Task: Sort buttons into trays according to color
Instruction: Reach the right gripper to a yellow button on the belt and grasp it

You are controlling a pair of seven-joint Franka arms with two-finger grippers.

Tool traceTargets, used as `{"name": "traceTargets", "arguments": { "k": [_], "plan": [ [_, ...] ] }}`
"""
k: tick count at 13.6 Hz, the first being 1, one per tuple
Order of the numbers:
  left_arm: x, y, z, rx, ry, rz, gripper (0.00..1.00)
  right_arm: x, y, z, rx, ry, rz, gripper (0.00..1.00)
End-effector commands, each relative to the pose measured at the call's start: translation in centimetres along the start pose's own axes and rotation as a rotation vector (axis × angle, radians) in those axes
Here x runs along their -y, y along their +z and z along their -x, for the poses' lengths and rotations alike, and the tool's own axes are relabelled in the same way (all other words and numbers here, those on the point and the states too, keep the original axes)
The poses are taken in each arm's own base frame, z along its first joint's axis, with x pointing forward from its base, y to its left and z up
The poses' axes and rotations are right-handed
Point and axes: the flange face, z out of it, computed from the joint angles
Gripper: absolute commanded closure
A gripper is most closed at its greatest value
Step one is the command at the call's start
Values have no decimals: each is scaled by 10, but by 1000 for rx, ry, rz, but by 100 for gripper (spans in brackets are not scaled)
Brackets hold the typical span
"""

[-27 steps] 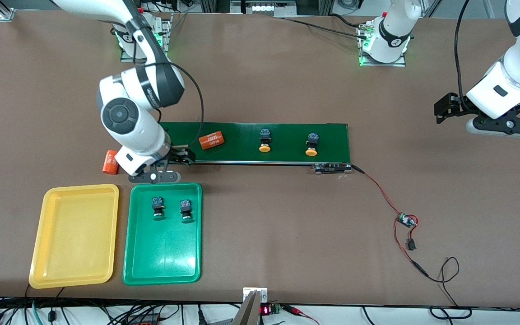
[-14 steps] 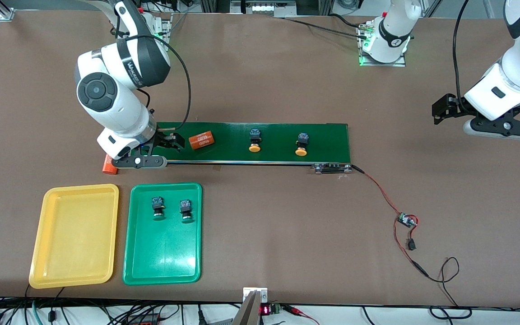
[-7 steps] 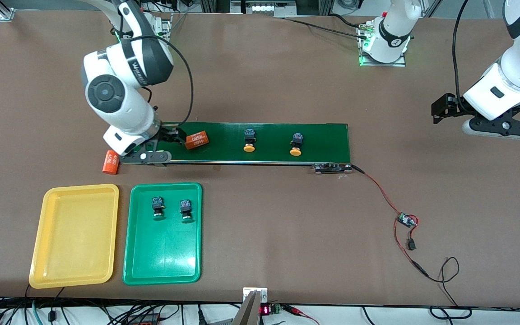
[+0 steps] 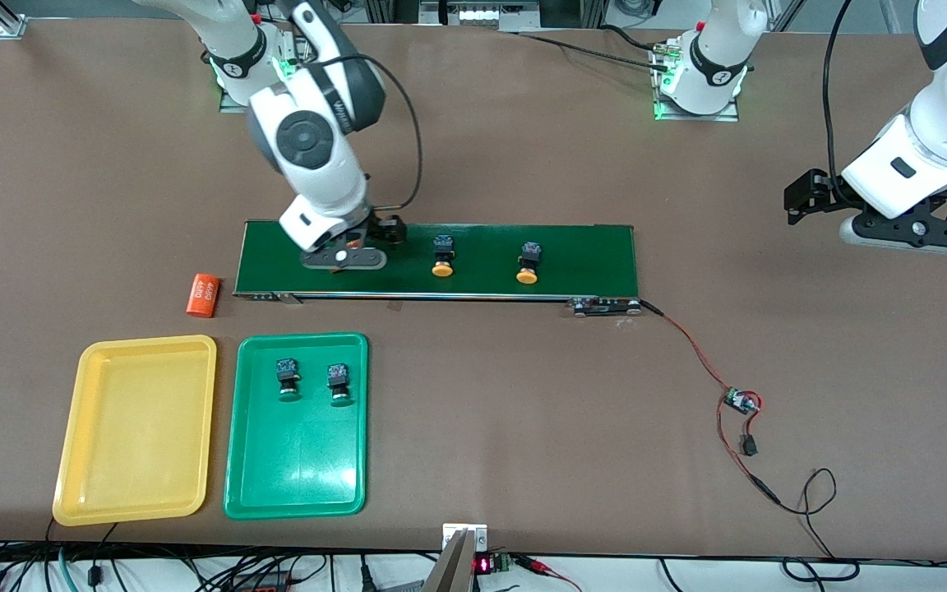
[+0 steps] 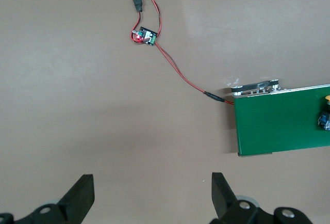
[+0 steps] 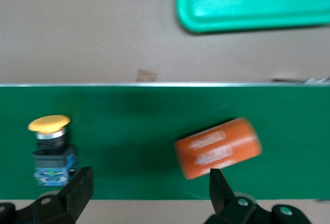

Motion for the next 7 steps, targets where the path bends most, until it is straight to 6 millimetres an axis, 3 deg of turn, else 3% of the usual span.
{"name": "traceTargets", "arguments": {
  "k": [1,7],
  "plan": [
    [-1,-7,-2,6,13,16,0,22,14,16,-14,62,-10,0],
    [0,-7,-2,6,11,14,0,51,53,29,-25,51,-17,0]
  ]
}}
